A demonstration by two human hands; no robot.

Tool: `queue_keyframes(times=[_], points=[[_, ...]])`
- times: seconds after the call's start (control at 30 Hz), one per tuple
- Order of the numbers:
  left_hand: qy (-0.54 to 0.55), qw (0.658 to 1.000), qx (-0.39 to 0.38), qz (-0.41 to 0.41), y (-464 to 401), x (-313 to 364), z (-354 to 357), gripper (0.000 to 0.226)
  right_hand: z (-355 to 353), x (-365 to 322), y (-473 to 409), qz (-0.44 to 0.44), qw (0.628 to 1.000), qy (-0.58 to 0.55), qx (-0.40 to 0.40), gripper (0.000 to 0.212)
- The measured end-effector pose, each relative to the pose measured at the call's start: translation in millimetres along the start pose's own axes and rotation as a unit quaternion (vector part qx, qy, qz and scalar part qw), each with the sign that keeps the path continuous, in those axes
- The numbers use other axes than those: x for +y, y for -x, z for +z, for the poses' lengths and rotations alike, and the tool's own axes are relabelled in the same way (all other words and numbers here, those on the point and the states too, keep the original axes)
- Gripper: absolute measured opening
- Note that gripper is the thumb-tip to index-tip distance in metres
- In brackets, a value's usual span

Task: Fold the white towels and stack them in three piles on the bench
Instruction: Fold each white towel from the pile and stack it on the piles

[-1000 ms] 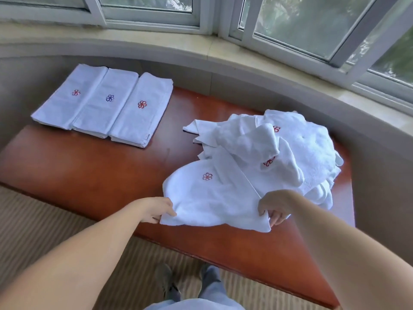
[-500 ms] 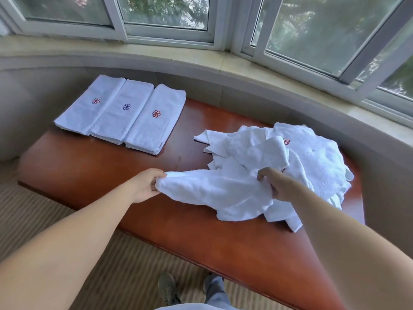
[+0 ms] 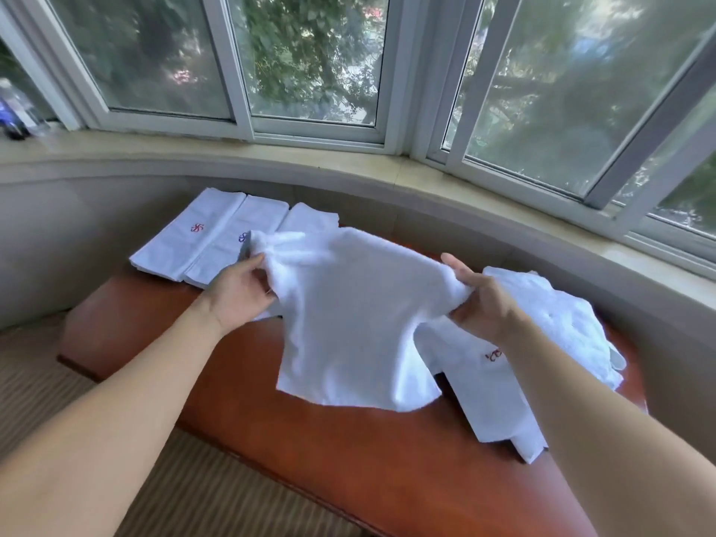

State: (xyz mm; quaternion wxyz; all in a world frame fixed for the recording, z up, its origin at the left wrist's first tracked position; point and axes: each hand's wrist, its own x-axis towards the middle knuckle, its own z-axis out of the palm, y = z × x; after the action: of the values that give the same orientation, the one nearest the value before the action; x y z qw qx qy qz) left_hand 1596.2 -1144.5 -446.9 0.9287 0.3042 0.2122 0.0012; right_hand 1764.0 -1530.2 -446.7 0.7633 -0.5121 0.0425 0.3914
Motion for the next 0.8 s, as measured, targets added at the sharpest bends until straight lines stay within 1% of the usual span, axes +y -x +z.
queue_keyframes(times=[0.03, 0.07, 0.1, 0.13, 0.17, 0.2, 0.23, 0.27, 0.3, 0.33, 0.37, 0.4, 0.43, 0.57, 0.6, 0.63, 0.73, 0.8], points=[[-0.027, 0.998, -0.034, -0.036, 5, 6, -12, 0.035, -4, -2, 5, 0.032, 0.998, 0.014, -0.056, 0.059], [-0.097, 0.990, -0.040, -0.091, 10, 6, -27, 0.037, -12, 1, 9, 0.073, 0.992, 0.064, -0.082, 0.065], [-0.205, 0.967, -0.023, -0.149, 17, 2, -46, 0.039, -18, 8, 13, 0.117, 0.980, 0.144, -0.072, 0.066], [-0.329, 0.925, 0.014, -0.191, 22, -7, -64, 0.038, -24, 18, 15, 0.154, 0.956, 0.248, -0.034, 0.061], [-0.436, 0.875, 0.068, -0.200, 26, -18, -77, 0.034, -28, 29, 12, 0.166, 0.917, 0.361, 0.036, 0.052], [-0.497, 0.841, 0.124, -0.176, 26, -29, -85, 0.030, -29, 40, 7, 0.146, 0.875, 0.446, 0.113, 0.042], [-0.507, 0.835, 0.165, -0.140, 24, -39, -87, 0.029, -28, 50, 0, 0.111, 0.847, 0.492, 0.170, 0.037], [-0.496, 0.841, 0.188, -0.105, 20, -47, -87, 0.029, -25, 57, -7, 0.072, 0.837, 0.504, 0.200, 0.034], [-0.498, 0.841, 0.199, -0.076, 15, -52, -84, 0.030, -20, 62, -12, 0.039, 0.835, 0.508, 0.209, 0.032], [-0.513, 0.832, 0.203, -0.058, 11, -55, -81, 0.030, -16, 65, -17, 0.017, 0.834, 0.510, 0.211, 0.032], [-0.532, 0.821, 0.199, -0.052, 9, -56, -79, 0.030, -14, 67, -19, 0.011, 0.841, 0.496, 0.214, 0.033], [-0.541, 0.817, 0.193, -0.050, 7, -57, -78, 0.029, -14, 68, -22, 0.015, 0.861, 0.462, 0.214, 0.035], [-0.544, 0.816, 0.190, -0.049, 7, -56, -77, 0.027, -14, 68, -24, 0.026, 0.874, 0.433, 0.219, 0.036], [-0.551, 0.811, 0.183, -0.074, 10, -48, -71, 0.019, -10, 61, -26, 0.058, 0.881, 0.393, 0.257, 0.036], [-0.540, 0.817, 0.185, -0.077, 9, -46, -68, 0.018, -7, 58, -27, 0.058, 0.888, 0.373, 0.261, 0.035], [-0.515, 0.833, 0.191, -0.072, 6, -43, -63, 0.017, -3, 53, -30, 0.050, 0.896, 0.354, 0.264, 0.035], [-0.382, 0.903, 0.199, -0.002, -6, -26, -45, 0.019, 12, 34, -39, 0.005, 0.930, 0.271, 0.247, 0.035], [-0.284, 0.946, 0.153, 0.029, -9, -8, -39, 0.028, 14, 18, -40, -0.041, 0.963, 0.172, 0.203, 0.032]])
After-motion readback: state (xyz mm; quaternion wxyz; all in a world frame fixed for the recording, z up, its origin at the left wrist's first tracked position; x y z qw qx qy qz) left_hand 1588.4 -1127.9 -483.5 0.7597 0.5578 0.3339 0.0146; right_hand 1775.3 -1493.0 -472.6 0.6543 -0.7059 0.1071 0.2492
